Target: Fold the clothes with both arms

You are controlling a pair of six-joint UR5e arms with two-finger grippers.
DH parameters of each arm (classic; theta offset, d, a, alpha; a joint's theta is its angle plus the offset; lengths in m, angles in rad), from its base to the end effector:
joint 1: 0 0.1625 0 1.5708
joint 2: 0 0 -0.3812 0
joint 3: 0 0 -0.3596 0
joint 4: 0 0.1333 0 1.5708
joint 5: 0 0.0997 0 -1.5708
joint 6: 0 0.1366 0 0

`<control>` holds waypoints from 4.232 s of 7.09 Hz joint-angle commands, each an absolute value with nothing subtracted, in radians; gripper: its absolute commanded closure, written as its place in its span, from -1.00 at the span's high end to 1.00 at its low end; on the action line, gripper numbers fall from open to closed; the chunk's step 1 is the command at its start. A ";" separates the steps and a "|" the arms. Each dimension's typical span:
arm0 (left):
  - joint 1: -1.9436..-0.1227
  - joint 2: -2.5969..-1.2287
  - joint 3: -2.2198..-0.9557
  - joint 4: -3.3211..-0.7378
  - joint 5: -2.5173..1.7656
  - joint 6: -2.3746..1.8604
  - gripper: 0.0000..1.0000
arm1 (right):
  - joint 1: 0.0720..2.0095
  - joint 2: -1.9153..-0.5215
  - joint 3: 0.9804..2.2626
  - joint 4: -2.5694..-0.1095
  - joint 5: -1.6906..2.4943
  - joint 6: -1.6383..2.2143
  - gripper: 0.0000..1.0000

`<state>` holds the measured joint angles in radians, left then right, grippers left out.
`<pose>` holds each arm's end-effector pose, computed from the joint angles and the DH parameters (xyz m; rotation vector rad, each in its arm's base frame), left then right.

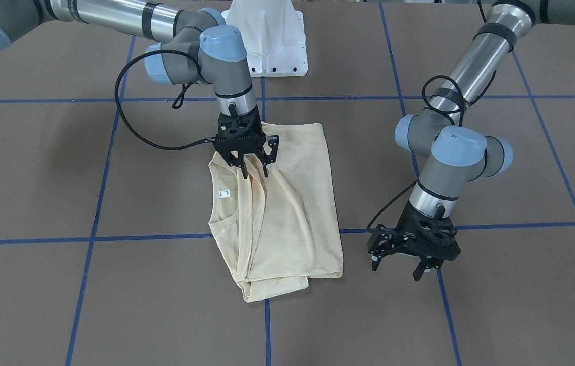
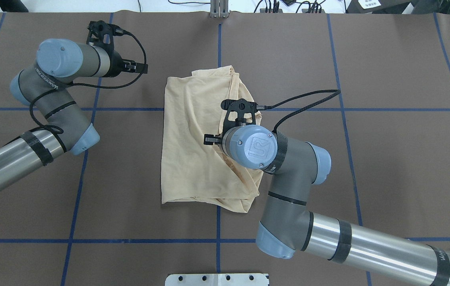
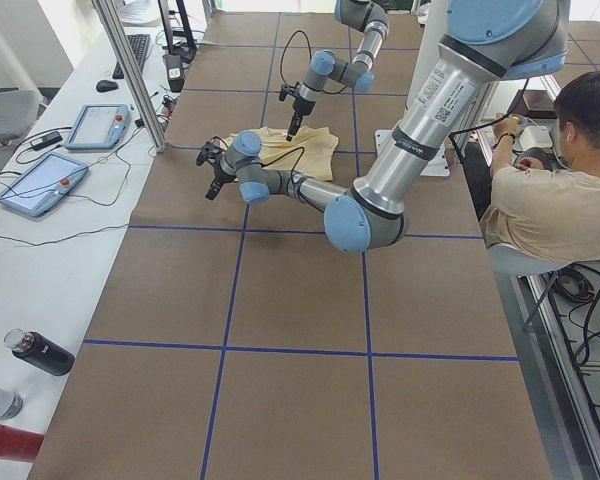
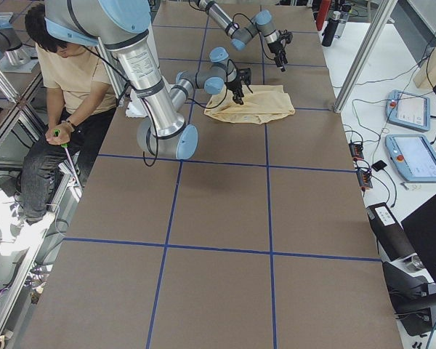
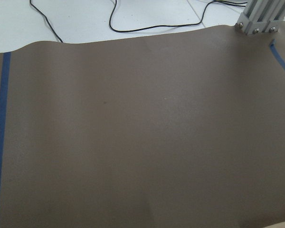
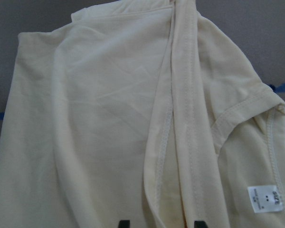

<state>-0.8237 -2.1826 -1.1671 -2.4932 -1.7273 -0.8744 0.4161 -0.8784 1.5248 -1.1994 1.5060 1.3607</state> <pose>0.4175 -0.6156 0.3676 0.6759 0.9134 -0.0248 -0.5817 -0.4125 0.2261 0.3704 -0.9519 0.2208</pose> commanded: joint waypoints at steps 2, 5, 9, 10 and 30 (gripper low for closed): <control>-0.824 -2.171 -1.181 -2.493 -1.727 -0.874 1.00 | 0.429 -0.857 1.453 -1.127 1.523 1.324 -0.13; -0.822 -2.171 -1.181 -2.493 -1.727 -0.876 1.00 | 0.439 -0.861 1.456 -1.132 1.565 1.282 -0.44; -0.822 -2.171 -1.181 -2.493 -1.727 -0.876 1.00 | 0.439 -0.870 1.466 -1.140 1.577 1.281 -1.00; -0.822 -2.171 -1.181 -2.493 -1.729 -0.876 1.00 | 0.440 -0.890 1.489 -1.140 1.578 1.281 -1.00; -0.298 -1.819 -1.830 -2.244 -1.609 -1.500 0.92 | 0.502 -1.272 2.002 -1.342 1.617 1.408 1.00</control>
<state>-0.3410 -1.8191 -1.8371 -2.2430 -1.6398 -1.4622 0.5022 -1.2708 2.0014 -1.3422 1.6163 1.4076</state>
